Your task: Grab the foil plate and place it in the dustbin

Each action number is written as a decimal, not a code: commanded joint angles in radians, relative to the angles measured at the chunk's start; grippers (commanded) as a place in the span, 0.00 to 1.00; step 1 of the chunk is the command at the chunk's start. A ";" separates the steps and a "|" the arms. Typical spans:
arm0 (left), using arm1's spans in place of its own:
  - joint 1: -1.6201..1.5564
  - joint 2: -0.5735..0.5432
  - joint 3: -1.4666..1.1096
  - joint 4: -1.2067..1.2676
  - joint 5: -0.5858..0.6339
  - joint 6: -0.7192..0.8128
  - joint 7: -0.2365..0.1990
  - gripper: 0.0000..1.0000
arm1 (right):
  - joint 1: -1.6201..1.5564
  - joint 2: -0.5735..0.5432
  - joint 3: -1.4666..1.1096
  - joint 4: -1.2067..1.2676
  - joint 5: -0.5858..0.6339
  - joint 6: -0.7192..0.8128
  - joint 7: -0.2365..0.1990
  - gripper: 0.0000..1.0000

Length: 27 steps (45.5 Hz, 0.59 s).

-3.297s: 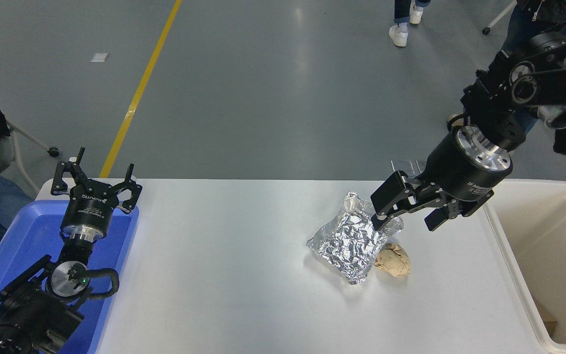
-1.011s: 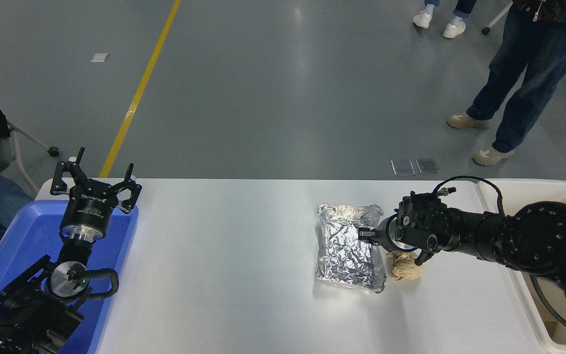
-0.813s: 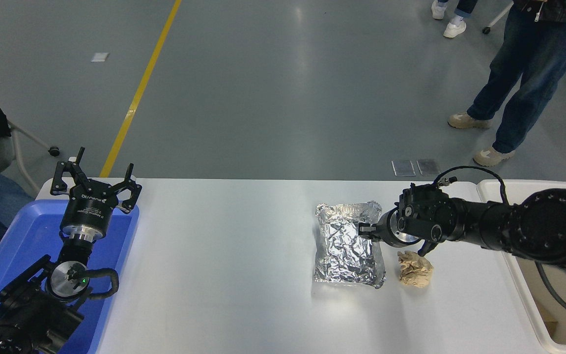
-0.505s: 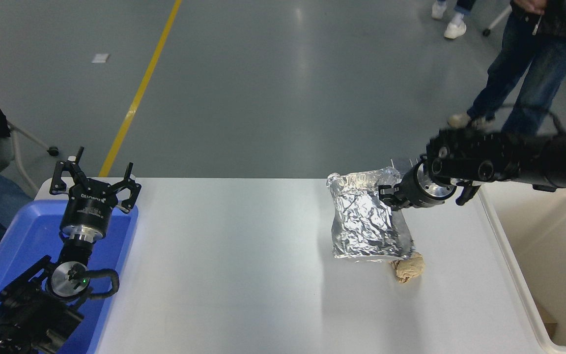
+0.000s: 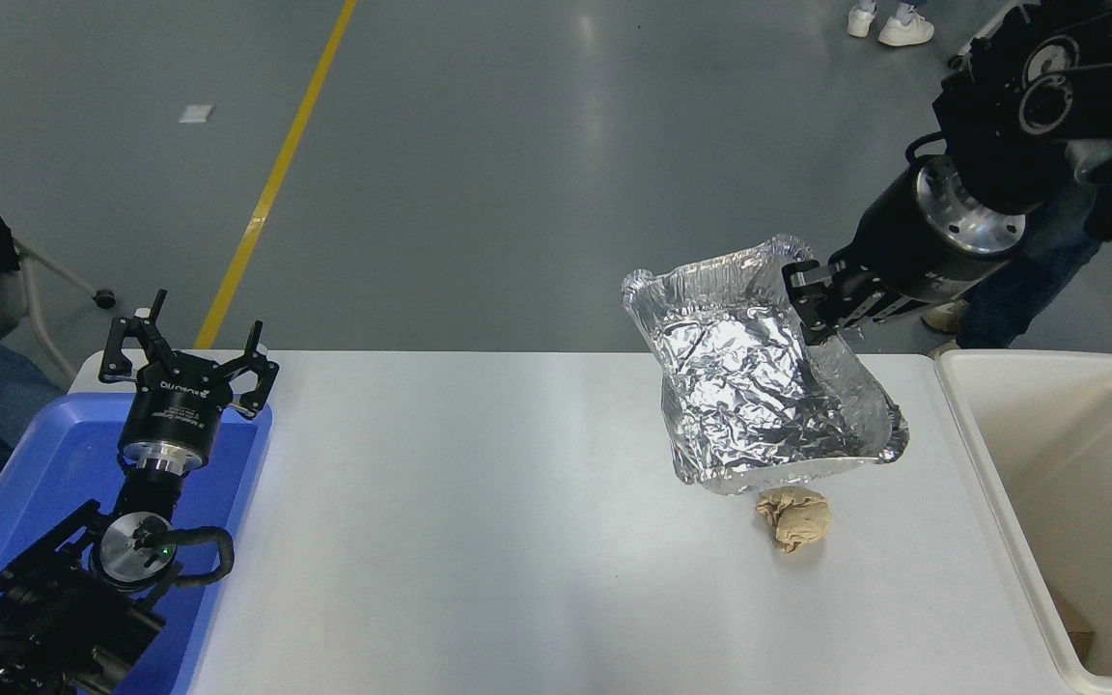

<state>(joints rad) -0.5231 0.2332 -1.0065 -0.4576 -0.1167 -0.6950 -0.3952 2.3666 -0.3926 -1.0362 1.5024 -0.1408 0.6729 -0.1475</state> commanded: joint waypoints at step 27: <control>0.000 0.000 -0.001 -0.001 0.000 0.000 -0.001 1.00 | -0.259 -0.350 -0.061 -0.312 -0.517 0.020 0.094 0.00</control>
<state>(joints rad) -0.5230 0.2331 -1.0068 -0.4573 -0.1164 -0.6950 -0.3957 2.2861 -0.5998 -1.0956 1.4027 -0.4046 0.6941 -0.1285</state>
